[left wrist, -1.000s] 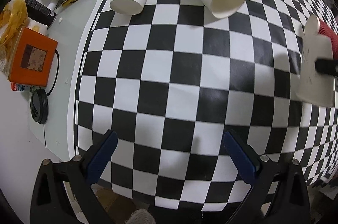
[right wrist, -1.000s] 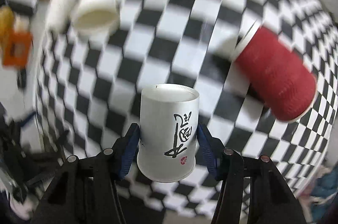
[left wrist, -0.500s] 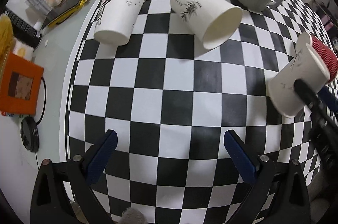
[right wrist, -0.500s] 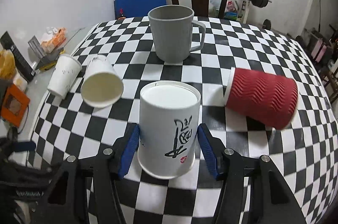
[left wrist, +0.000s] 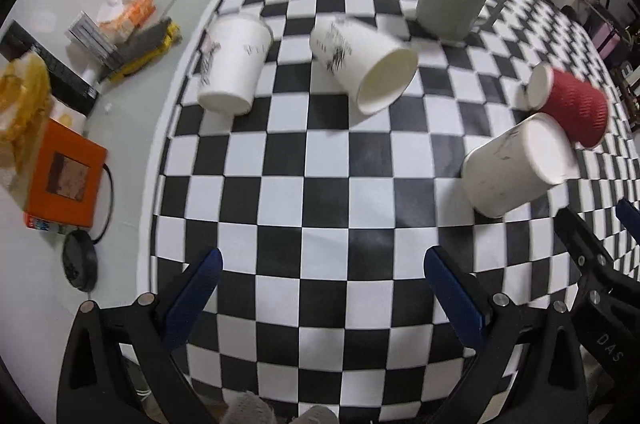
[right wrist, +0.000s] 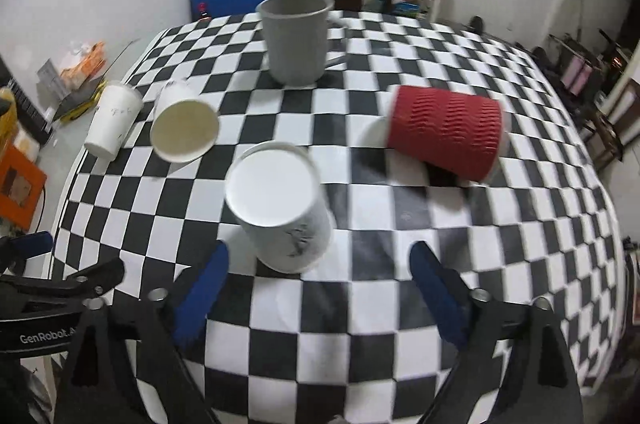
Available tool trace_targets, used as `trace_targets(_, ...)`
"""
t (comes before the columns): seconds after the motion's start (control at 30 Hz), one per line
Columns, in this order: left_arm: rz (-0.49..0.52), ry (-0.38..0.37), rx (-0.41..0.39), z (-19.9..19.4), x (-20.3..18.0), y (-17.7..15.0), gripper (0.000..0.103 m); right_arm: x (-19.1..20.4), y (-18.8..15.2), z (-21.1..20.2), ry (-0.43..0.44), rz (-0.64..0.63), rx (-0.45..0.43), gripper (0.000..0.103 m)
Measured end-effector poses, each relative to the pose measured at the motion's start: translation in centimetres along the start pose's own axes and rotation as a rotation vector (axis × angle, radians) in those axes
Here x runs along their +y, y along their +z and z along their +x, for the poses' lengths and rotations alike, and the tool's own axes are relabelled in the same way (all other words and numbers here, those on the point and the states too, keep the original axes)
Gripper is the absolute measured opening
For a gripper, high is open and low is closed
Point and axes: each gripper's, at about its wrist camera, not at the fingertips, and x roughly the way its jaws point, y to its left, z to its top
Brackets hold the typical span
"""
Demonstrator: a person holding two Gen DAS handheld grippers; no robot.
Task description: Flip cup upside down
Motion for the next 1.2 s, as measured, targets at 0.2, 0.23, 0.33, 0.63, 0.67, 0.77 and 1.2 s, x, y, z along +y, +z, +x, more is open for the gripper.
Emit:
trace_targets(0.2, -0.003, -0.01, -0.103, -8.1, -0.3, -0.2, 0.103, -2.3, 0.6, -6.7, -0.057, 0.036, -0.003, 0.102)
trace_targets(0.23, -0.004, -0.018, -0.117, -9.2, -0.2, -0.2, 0.103, -2.7, 0.8, -8.2, -0.059, 0.045, -0.007, 0.102)
trace_targets(0.33, -0.006, -0.021, -0.167, -13.7, -0.4, -1.0, 0.103, -3.5, 1.2, -12.3, -0.07, 0.056, -0.015, 0.102)
trace_targets(0.63, -0.028, -0.018, -0.287, -23.6, -0.3, -2.9, 0.103, -4.9, 1.7, -25.1, -0.132, 0.064, -0.086, 0.102)
trace_targets(0.67, -0.03, -0.018, -0.299, -24.5, -0.3, -3.1, 0.103, -5.0, 1.7, -25.9, -0.135, 0.065, -0.086, 0.102)
trace_targets(0.77, -0.047, -0.011, -0.309, -26.3, -0.1, -3.7, 0.103, -4.9, 1.7, -28.4, -0.135, 0.065, -0.087, 0.102)
trace_targets(1.2, -0.054, -0.023, -0.287, -29.9, -0.3, -5.8, 0.103, -4.5, 1.0, -35.1, -0.131, 0.048, -0.091, 0.102)
